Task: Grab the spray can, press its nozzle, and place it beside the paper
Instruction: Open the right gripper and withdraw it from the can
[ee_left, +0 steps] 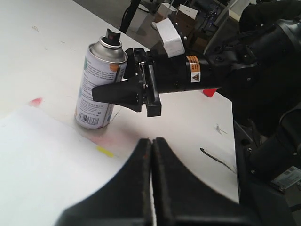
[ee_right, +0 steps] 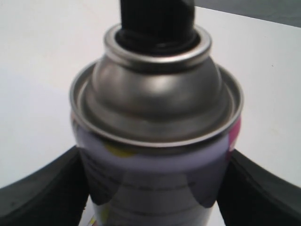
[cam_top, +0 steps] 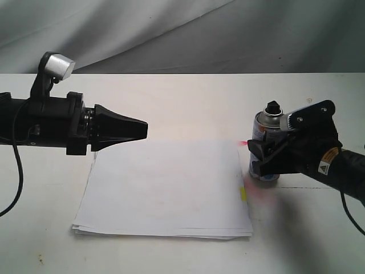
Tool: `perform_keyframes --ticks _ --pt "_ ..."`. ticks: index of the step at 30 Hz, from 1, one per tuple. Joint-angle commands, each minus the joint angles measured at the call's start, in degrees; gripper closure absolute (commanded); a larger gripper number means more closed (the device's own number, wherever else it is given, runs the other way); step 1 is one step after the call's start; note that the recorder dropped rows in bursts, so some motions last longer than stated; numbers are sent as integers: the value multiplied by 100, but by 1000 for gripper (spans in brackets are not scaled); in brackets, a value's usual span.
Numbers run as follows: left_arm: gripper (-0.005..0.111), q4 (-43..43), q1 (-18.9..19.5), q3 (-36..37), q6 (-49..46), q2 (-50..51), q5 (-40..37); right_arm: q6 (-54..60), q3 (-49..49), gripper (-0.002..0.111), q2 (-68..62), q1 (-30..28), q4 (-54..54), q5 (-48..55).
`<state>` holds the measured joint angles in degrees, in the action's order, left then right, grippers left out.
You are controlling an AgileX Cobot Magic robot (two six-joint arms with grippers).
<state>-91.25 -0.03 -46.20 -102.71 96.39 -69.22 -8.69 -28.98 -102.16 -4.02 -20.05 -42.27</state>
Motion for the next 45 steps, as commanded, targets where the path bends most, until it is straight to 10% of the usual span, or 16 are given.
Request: perform_keyframes --ticks 1,25,29,36,45 --pt "107 -20 3 22 15 -45 -75 78 19 108 43 13 -33 -168" --pt "107 -20 3 22 15 -45 -75 55 19 107 43 13 -11 -14" --pt "107 -20 3 22 15 -45 -75 55 19 85 43 13 -37 -14" --pt "107 -20 3 22 15 -45 -75 55 19 13 43 13 -37 -35" --pt "107 -20 3 22 15 -45 -75 55 19 3 93 13 -48 -162"
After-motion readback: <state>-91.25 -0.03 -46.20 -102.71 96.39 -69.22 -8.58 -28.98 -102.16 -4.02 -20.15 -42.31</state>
